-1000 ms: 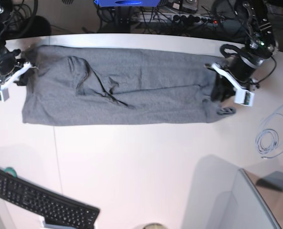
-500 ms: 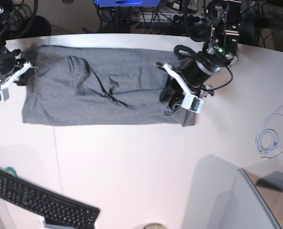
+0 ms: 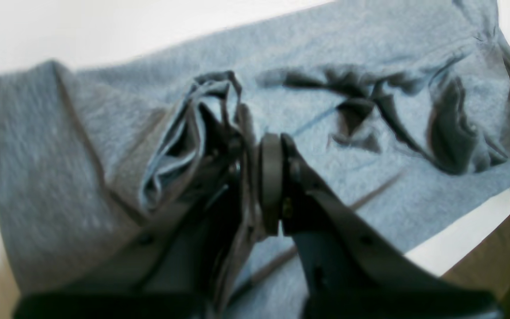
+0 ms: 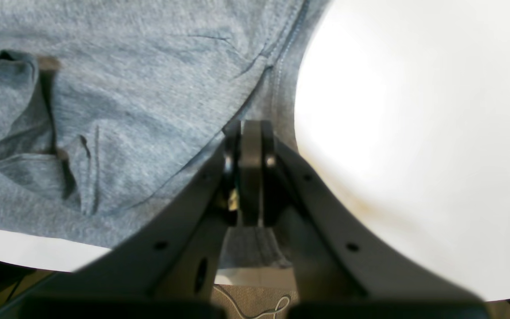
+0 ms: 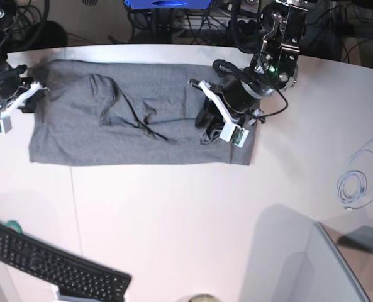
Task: Layout the t-shirt on the table in an organized manner, then fold the t-shirt properly
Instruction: 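Grasp the strip's end with the left gripper and fold it inward, then release the shirt and lift the left gripper back to its end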
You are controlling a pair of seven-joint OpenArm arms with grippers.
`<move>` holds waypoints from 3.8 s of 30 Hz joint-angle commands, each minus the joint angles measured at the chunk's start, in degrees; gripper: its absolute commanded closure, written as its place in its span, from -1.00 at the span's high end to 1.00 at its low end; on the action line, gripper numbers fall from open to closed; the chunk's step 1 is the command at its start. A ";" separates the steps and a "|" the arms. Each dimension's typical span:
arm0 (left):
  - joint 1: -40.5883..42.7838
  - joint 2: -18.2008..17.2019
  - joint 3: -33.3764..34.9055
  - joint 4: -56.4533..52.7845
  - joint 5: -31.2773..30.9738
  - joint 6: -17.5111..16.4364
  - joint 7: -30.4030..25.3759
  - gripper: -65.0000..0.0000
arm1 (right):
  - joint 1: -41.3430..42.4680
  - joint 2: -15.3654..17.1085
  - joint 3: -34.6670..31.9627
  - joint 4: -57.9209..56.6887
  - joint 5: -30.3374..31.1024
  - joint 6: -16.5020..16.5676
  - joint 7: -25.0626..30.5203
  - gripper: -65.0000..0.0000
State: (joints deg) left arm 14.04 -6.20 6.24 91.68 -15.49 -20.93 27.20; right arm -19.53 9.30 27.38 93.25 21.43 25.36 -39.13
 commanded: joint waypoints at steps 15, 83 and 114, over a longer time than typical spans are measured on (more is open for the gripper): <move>-2.48 3.95 0.57 -2.84 -1.09 -0.30 -0.96 -1.00 | 0.58 0.85 0.36 0.77 0.59 0.26 1.02 -0.96; -6.88 2.11 3.56 -5.22 -1.09 -0.30 -0.87 -1.00 | 1.73 0.59 0.36 0.68 0.59 0.26 -0.91 -0.96; 6.66 -0.88 -34.42 -4.07 -1.53 -18.50 -7.03 -1.00 | 10.08 4.11 0.89 -11.36 31.54 0.26 -6.45 0.58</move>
State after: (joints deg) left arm 20.93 -6.74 -28.27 86.61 -16.01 -38.68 21.63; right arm -9.87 12.19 27.86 80.77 52.07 25.41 -46.59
